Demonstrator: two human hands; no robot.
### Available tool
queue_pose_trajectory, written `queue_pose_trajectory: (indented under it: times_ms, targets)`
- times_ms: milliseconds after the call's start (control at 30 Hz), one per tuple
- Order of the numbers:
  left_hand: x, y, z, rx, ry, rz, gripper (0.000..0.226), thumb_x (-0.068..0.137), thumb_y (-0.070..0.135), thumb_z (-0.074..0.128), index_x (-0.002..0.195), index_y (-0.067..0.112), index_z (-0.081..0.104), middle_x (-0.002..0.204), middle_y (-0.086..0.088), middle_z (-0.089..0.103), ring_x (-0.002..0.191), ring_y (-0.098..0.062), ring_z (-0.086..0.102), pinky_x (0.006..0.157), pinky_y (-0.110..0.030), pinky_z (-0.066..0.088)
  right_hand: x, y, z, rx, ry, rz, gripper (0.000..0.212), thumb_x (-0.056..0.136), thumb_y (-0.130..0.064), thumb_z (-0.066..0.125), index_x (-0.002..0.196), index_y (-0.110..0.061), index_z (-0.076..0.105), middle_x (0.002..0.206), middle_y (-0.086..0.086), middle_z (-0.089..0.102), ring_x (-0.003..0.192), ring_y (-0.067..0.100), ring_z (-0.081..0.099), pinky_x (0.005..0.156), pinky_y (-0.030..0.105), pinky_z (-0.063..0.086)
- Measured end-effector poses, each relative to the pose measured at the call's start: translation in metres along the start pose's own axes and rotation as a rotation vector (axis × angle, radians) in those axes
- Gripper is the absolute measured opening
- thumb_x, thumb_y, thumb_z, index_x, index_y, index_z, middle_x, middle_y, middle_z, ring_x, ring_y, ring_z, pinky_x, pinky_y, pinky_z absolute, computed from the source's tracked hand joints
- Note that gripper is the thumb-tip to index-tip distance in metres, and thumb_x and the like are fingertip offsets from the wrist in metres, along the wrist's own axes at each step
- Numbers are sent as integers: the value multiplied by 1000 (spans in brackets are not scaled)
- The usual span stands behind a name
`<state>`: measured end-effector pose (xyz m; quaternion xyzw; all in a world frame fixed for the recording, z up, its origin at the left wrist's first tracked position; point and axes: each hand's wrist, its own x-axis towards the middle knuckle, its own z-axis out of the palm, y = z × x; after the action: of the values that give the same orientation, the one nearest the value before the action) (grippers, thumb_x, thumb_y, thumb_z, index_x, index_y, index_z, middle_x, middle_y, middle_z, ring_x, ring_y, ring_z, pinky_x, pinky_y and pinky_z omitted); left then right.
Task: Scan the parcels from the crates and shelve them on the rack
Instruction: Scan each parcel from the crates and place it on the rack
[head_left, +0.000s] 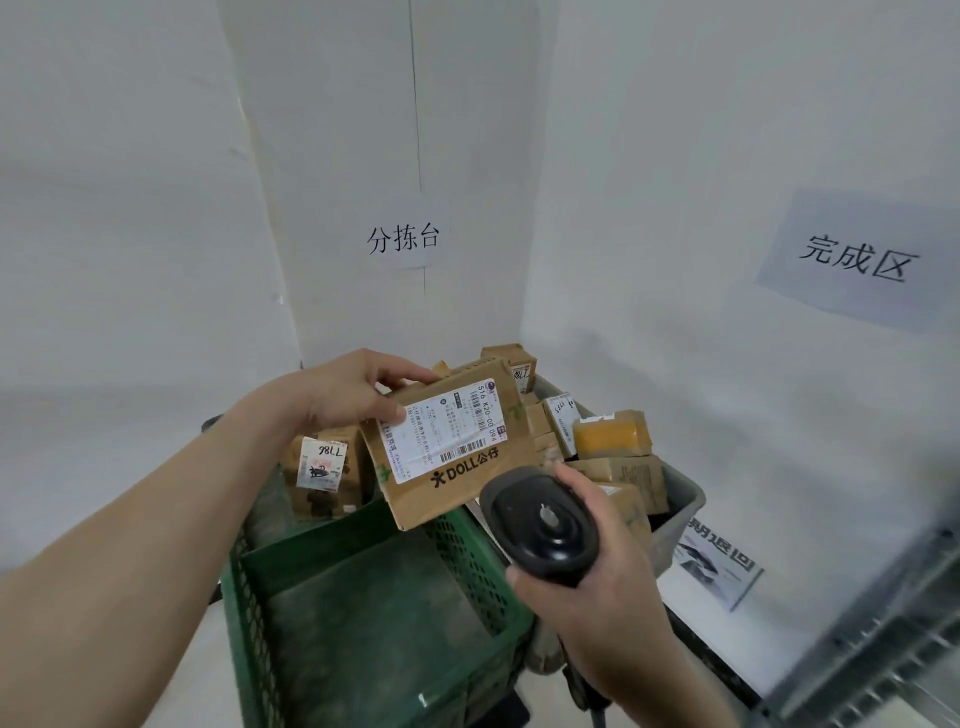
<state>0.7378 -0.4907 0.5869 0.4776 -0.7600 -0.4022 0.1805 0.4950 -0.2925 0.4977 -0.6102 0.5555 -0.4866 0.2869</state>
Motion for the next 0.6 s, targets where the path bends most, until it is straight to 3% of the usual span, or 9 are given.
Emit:
queue_pose_trajectory:
  times_ms: [133, 267, 333, 400, 500, 600]
  targets:
    - [-6, 2, 10, -71, -7, 34, 64, 89, -8, 64, 120, 48, 62, 121, -6, 63, 102, -25, 70, 81, -37, 62, -11, -4, -1, -23, 53, 4, 88, 68, -11, 92, 131, -52, 46, 119, -34, 61, 117, -6, 59, 92, 5, 46]
    - [-16, -1, 37, -278, 38, 32, 78, 85, -12, 66, 136, 44, 46, 126, -12, 55, 101, -31, 70, 78, -40, 63, -18, -7, -6, 80, 165, 34, 89, 67, -8, 94, 137, -41, 51, 125, -20, 65, 117, -3, 61, 93, 7, 48]
    - [-22, -4, 61, -448, 93, 34, 86, 84, -16, 65, 141, 43, 41, 127, -15, 54, 101, -35, 71, 79, -45, 63, -20, -8, -10, 140, 195, 45, 89, 66, -13, 95, 135, -47, 50, 123, -22, 66, 118, 6, 64, 99, 26, 56]
    - [-27, -5, 89, -618, 157, 35, 89, 85, -18, 61, 145, 42, 36, 124, -15, 59, 99, -34, 73, 77, -43, 63, -22, -11, -14, 187, 221, 53, 88, 59, -30, 94, 130, -58, 50, 123, -26, 64, 114, 18, 68, 97, 51, 58]
    - [-27, -5, 130, -707, 229, 65, 88, 89, -15, 60, 150, 43, 33, 118, -12, 69, 99, -29, 74, 82, -44, 61, -24, -17, -22, 227, 259, 27, 81, 52, -45, 86, 122, -64, 50, 124, -22, 63, 109, 25, 70, 94, 58, 57]
    - [-30, 8, 160, -670, 262, 113, 85, 93, -11, 59, 155, 38, 27, 88, 15, 76, 86, -15, 75, 78, -32, 61, -31, -23, -32, 237, 253, 14, 84, 56, -42, 86, 132, -50, 52, 125, -18, 64, 106, 25, 71, 93, 59, 57]
